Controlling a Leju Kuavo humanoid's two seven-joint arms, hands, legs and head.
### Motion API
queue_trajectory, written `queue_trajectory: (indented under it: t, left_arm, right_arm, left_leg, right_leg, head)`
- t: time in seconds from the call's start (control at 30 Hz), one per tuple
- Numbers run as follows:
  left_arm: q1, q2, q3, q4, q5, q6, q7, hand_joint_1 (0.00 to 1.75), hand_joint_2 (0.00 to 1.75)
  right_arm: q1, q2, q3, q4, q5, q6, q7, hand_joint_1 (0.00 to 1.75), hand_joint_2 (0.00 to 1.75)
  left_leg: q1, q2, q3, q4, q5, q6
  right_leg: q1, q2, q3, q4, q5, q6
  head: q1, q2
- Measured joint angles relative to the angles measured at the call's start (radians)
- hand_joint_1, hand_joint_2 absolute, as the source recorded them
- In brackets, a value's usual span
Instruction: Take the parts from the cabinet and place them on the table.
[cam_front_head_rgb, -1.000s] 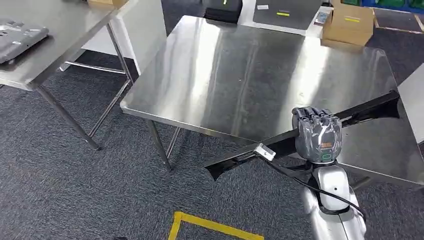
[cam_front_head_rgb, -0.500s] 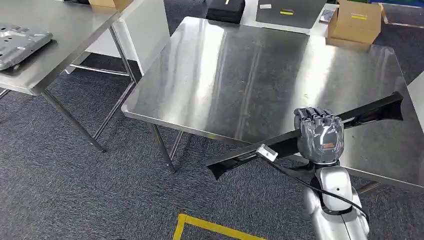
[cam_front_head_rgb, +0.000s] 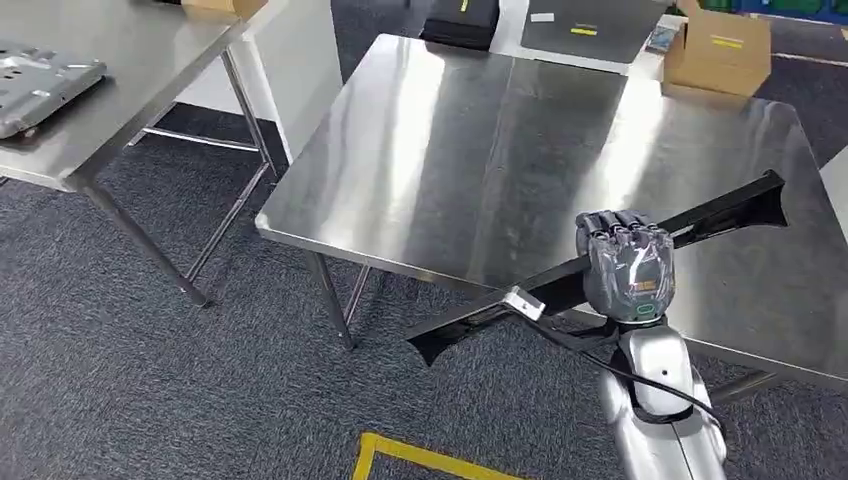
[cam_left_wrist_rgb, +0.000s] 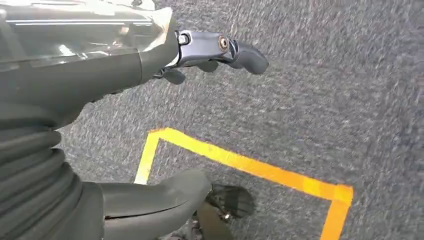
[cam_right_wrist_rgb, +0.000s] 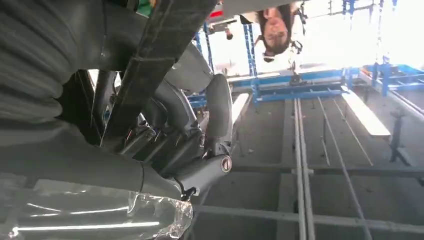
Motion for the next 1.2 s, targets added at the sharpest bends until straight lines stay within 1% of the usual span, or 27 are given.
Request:
queue_trajectory:
  t: [0.07, 0.1, 0.13, 0.17, 0.2, 0.27, 0.33, 0.4, 0.43, 0.47, 0.5, 0.57, 0.6, 0.63, 0.67, 0.73, 0.77, 0.8, 0.9, 0.93, 0.97, 1.0, 1.03, 1.1, 1.13, 1.17, 1.2]
  left_arm:
    - [0.0, 0.001, 0.001, 0.0, 0.0, 0.0, -0.001, 0.0, 1.75]
    - [0.0, 0.001, 0.002, 0.0, 0.0, 0.0, -0.001, 0.0, 1.75]
    - [0.001, 0.0, 0.002, 0.0, 0.0, 0.0, -0.001, 0.0, 1.75]
    - [0.001, -0.001, 0.002, 0.0, 0.0, 0.0, -0.001, 0.0, 1.75]
    - [0.001, -0.001, 0.002, 0.0, 0.0, 0.0, -0.001, 0.0, 1.75]
    - [0.001, -0.001, 0.002, 0.0, -0.001, 0.0, -0.002, 0.0, 1.75]
    - [0.001, -0.001, 0.002, 0.0, -0.002, 0.0, -0.003, 0.0, 1.75]
    - [0.002, -0.001, 0.002, 0.0, -0.002, 0.0, -0.003, 0.0, 1.75]
    - [0.001, 0.001, 0.002, 0.0, -0.003, 0.0, -0.003, 0.0, 1.75]
    - [0.002, 0.002, 0.002, 0.0, -0.003, 0.0, -0.003, 0.0, 1.75]
    - [0.002, 0.001, 0.002, 0.0, -0.003, 0.0, -0.003, 0.0, 1.75]
    - [0.002, 0.002, 0.002, 0.0, -0.003, 0.0, -0.003, 0.0, 1.75]
    - [0.003, 0.002, 0.002, 0.0, -0.003, 0.0, -0.003, 0.0, 1.75]
    - [0.004, 0.001, 0.002, 0.0, -0.003, 0.0, -0.003, 0.0, 1.75]
    - [0.004, 0.001, 0.002, 0.0, -0.003, -0.001, -0.003, 0.0, 1.75]
    - [0.004, 0.002, 0.002, 0.0, -0.003, -0.001, -0.003, 0.0, 1.75]
    - [0.004, 0.002, 0.002, 0.0, -0.003, -0.001, -0.003, 0.0, 1.75]
    - [0.002, 0.002, 0.002, 0.0, -0.003, -0.001, -0.003, 0.0, 1.75]
    - [0.003, 0.002, 0.002, 0.0, -0.003, -0.001, -0.003, 0.0, 1.75]
    - [0.003, 0.002, 0.002, 0.0, -0.003, -0.001, -0.003, 0.0, 1.75]
    - [0.003, 0.0, 0.002, 0.0, -0.003, -0.001, -0.003, 0.0, 1.75]
    - [0.003, 0.001, 0.002, 0.0, -0.003, -0.001, -0.003, 0.0, 1.75]
    - [0.002, 0.002, 0.002, 0.0, -0.003, -0.001, -0.003, 0.0, 1.75]
    - [0.002, 0.001, 0.002, 0.0, -0.003, -0.001, -0.003, 0.0, 1.75]
    - [0.003, 0.001, 0.002, 0.0, -0.003, -0.001, -0.003, 0.0, 1.75]
    - [0.003, 0.0, 0.002, 0.0, -0.003, -0.001, -0.003, 0.0, 1.75]
    - [0.003, 0.0, 0.002, 0.0, -0.003, -0.001, -0.003, 0.0, 1.75]
  right_arm:
    - [0.0, -0.001, 0.002, 0.004, 0.0, 0.0, 0.0, 1.62, 1.75]
    - [0.001, -0.001, 0.003, 0.007, 0.0, 0.0, 0.0, 1.62, 1.75]
    - [0.001, -0.001, 0.004, 0.01, 0.0, 0.0, 0.0, 1.62, 1.75]
    - [0.001, -0.001, 0.005, 0.011, 0.0, 0.0, 0.0, 1.62, 1.75]
    - [0.001, -0.001, 0.006, 0.012, 0.0, 0.0, 0.0, 1.62, 1.75]
    - [-0.001, -0.001, 0.009, 0.012, 0.0, 0.002, 0.0, 1.62, 1.75]
    - [-0.001, 0.0, 0.011, 0.012, 0.0, 0.003, 0.0, 1.62, 1.75]
    - [-0.001, 0.0, 0.011, 0.012, 0.0, 0.003, 0.0, 1.62, 1.75]
    - [-0.001, 0.0, 0.011, 0.012, 0.0, 0.003, 0.0, 1.62, 1.75]
    - [-0.001, 0.0, 0.011, 0.012, 0.0, 0.003, 0.0, 1.62, 1.75]
    - [-0.002, 0.0, 0.012, 0.012, 0.0, 0.003, 0.0, 1.62, 1.75]
    - [0.0, 0.0, 0.013, 0.012, 0.0, 0.003, 0.0, 1.62, 1.75]
    - [0.001, 0.001, 0.013, 0.012, 0.0, 0.003, 0.0, 1.62, 1.75]
    - [0.002, 0.001, 0.013, 0.013, 0.0, 0.003, 0.0, 1.62, 1.75]
    - [0.002, 0.001, 0.014, 0.013, 0.0, 0.003, 0.0, 1.62, 1.75]
    - [0.002, 0.003, 0.014, 0.012, 0.0, 0.003, 0.0, 1.62, 1.75]
    - [0.002, 0.003, 0.014, 0.012, 0.0, 0.003, 0.0, 1.62, 1.75]
    - [0.002, 0.003, 0.014, 0.012, 0.0, 0.003, 0.0, 1.62, 1.75]
    - [0.001, 0.005, 0.015, 0.012, 0.0, 0.003, 0.0, 1.62, 1.75]
    - [0.0, 0.005, 0.016, 0.012, 0.0, 0.003, 0.0, 1.62, 1.75]
    - [0.001, 0.004, 0.017, 0.012, 0.0, 0.003, 0.0, 1.62, 1.75]
    - [-0.001, 0.005, 0.018, 0.011, 0.0, 0.003, 0.0, 1.62, 1.75]
    - [-0.001, 0.004, 0.019, 0.012, 0.0, 0.003, 0.001, 1.62, 1.75]
    - [0.004, 0.004, 0.019, 0.013, 0.0, 0.003, 0.001, 1.62, 1.75]
    - [0.006, 0.004, 0.019, 0.013, 0.0, 0.003, 0.001, 1.62, 1.75]
    - [0.006, 0.004, 0.019, 0.013, 0.0, 0.003, 0.001, 1.62, 1.75]
    - [0.006, 0.004, 0.019, 0.013, 0.0, 0.003, 0.001, 1.62, 1.75]
  left_leg:
    - [-0.002, -0.001, 0.0, 0.0, -0.002, 0.004]
    - [-0.005, -0.003, 0.0, 0.001, -0.003, 0.006]
    - [-0.008, -0.004, 0.001, 0.001, -0.005, 0.007]
    - [-0.01, -0.006, 0.003, 0.001, -0.006, 0.008]
    - [-0.011, -0.01, 0.007, 0.002, -0.008, 0.007]
    - [-0.011, -0.014, 0.013, 0.002, -0.013, 0.002]
    - [-0.023, -0.016, 0.012, 0.007, -0.023, -0.008]
    - [-0.02, -0.016, 0.012, 0.006, -0.024, -0.012]
    - [-0.019, -0.015, 0.013, 0.009, -0.029, -0.019]
    - [-0.015, -0.013, 0.002, 0.029, -0.046, -0.026]
    - [-0.013, -0.009, -0.02, 0.083, -0.082, -0.032]
    - [-0.005, -0.005, -0.108, 0.255, -0.162, -0.046]
    - [-0.003, -0.003, -0.145, 0.322, -0.18, -0.05]
    - [0.001, -0.002, -0.159, 0.337, -0.17, -0.053]
    - [0.005, 0.0, -0.147, 0.299, -0.136, -0.055]
    - [0.013, 0.004, -0.065, 0.126, -0.042, -0.056]
    - [0.014, 0.004, -0.025, 0.052, -0.013, -0.055]
    - [0.008, 0.002, -0.006, 0.018, -0.025, -0.051]
    - [-0.004, -0.002, -0.008, 0.022, -0.027, -0.028]
    - [-0.003, -0.003, 0.005, 0.012, -0.021, -0.017]
    - [0.001, -0.001, 0.012, 0.003, -0.014, -0.007]
    - [0.001, 0.0, 0.013, 0.001, -0.012, 0.001]
    - [0.001, 0.0, 0.013, 0.001, -0.013, 0.004]
    - [-0.001, -0.001, 0.012, 0.001, -0.016, 0.007]
    - [-0.002, -0.001, 0.013, 0.001, -0.016, 0.007]
    - [-0.003, -0.003, 0.014, 0.002, -0.018, 0.007]
    - [-0.003, -0.005, 0.017, 0.002, -0.02, 0.006]
  right_leg:
    - [0.0, 0.0, -0.091, 0.165, -0.057, -0.01]
    - [0.003, 0.0, -0.129, 0.229, -0.07, -0.007]
    - [0.004, 0.0, -0.142, 0.234, -0.057, 0.0]
    - [0.004, 0.0, -0.127, 0.192, -0.03, 0.007]
    - [0.005, 0.0, -0.09, 0.105, 0.01, 0.015]
    - [0.005, 0.0, -0.009, -0.071, 0.075, 0.016]
    - [0.012, 0.001, 0.002, -0.092, 0.086, -0.005]
    - [0.013, 0.001, 0.001, -0.091, 0.086, -0.015]
    - [-0.002, 0.001, 0.007, -0.096, 0.089, -0.022]
    - [-0.005, 0.001, 0.014, -0.099, 0.089, -0.028]
    - [-0.005, 0.0, 0.016, -0.099, 0.087, -0.037]
    - [-0.005, 0.0, 0.015, -0.098, 0.085, -0.039]
    - [-0.005, 0.0, 0.015, -0.098, 0.085, -0.04]
    - [-0.005, 0.0, 0.016, -0.098, 0.084, -0.04]
    - [-0.006, 0.0, 0.018, -0.098, 0.083, -0.04]
    - [-0.008, 0.002, 0.023, -0.097, 0.079, -0.034]
    - [-0.008, 0.002, 0.026, -0.095, 0.076, -0.029]
    - [0.005, 0.003, 0.024, -0.091, 0.07, -0.02]
    - [0.001, 0.002, 0.026, -0.099, 0.07, -0.003]
    - [0.007, 0.002, 0.03, -0.1, 0.068, 0.006]
    - [0.0, 0.002, 0.02, -0.081, 0.057, 0.008]
    - [0.002, 0.001, 0.0, -0.039, 0.033, 0.001]
    - [0.0, 0.001, -0.045, 0.053, -0.006, -0.005]
    - [0.001, 0.002, -0.133, 0.218, -0.061, -0.005]
    - [0.002, 0.002, -0.155, 0.25, -0.062, 0.002]
    - [0.001, 0.002, -0.147, 0.223, -0.042, 0.01]
    - [0.001, 0.001, -0.114, 0.149, -0.008, 0.02]
  head:
    - [0.005, 0.0]
    - [0.006, 0.0]
    - [0.006, 0.0]
    - [0.006, 0.0]
    - [0.006, 0.0]
    - [0.008, 0.0]
    - [0.006, 0.0]
    - [0.006, 0.0]
    - [0.007, 0.0]
    - [0.007, 0.0]
    - [-0.002, 0.0]
    - [-0.002, 0.0]
    - [-0.003, 0.0]
    - [-0.003, 0.0]
    - [-0.003, 0.0]
    - [-0.002, 0.0]
    - [-0.003, 0.0]
    - [-0.003, 0.0]
    - [0.0, 0.0]
    - [0.0, 0.0]
    - [-0.001, 0.0]
    - [0.002, 0.0]
    - [0.005, 0.0]
    - [0.005, 0.0]
    - [0.006, 0.0]
    - [0.005, 0.0]
    - [0.006, 0.0]
